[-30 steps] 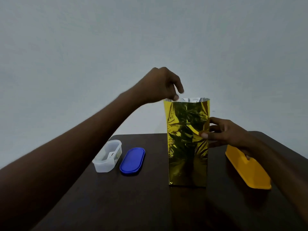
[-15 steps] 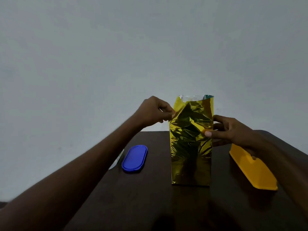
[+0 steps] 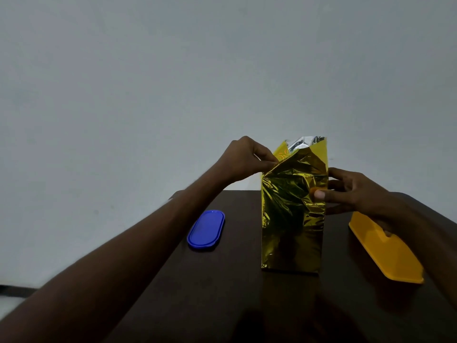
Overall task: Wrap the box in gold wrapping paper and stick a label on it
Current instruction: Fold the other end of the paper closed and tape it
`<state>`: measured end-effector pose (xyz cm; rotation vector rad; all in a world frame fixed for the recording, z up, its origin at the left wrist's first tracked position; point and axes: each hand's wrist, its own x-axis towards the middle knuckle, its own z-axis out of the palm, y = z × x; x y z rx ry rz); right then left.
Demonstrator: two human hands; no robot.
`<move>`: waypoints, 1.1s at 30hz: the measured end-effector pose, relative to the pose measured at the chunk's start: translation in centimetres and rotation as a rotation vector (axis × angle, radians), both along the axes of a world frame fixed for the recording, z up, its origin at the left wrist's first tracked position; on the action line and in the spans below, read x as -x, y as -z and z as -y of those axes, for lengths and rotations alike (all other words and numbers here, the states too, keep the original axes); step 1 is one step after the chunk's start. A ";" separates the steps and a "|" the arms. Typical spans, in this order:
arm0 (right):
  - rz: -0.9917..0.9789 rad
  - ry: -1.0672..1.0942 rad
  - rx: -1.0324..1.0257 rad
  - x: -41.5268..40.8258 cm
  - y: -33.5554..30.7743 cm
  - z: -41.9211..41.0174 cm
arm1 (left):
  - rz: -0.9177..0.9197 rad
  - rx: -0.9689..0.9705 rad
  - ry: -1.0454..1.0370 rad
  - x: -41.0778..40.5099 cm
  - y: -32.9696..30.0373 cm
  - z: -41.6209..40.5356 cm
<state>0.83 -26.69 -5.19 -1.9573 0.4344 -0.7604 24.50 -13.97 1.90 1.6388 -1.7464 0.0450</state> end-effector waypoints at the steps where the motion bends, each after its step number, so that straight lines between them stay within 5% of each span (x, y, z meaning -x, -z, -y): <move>1: 0.000 -0.003 0.004 0.0 0.0 0.1 | -0.036 0.005 0.011 0.0 -0.1 -0.1; 5: -0.002 -0.024 0.003 0.0 -0.2 -0.2 | -0.143 0.049 -0.006 -1.3 -1.1 -0.6; 12: 0.002 -0.005 0.023 0.0 -0.2 -0.1 | 0.030 -0.156 -0.040 -2.1 -2.0 -1.0; 18: 0.020 -0.011 0.010 0.2 0.0 -0.1 | 0.005 0.013 -0.035 -1.5 -0.1 -1.2; 33: -0.010 0.027 0.017 -0.2 0.0 0.0 | 0.011 0.006 -0.011 -1.8 0.3 0.5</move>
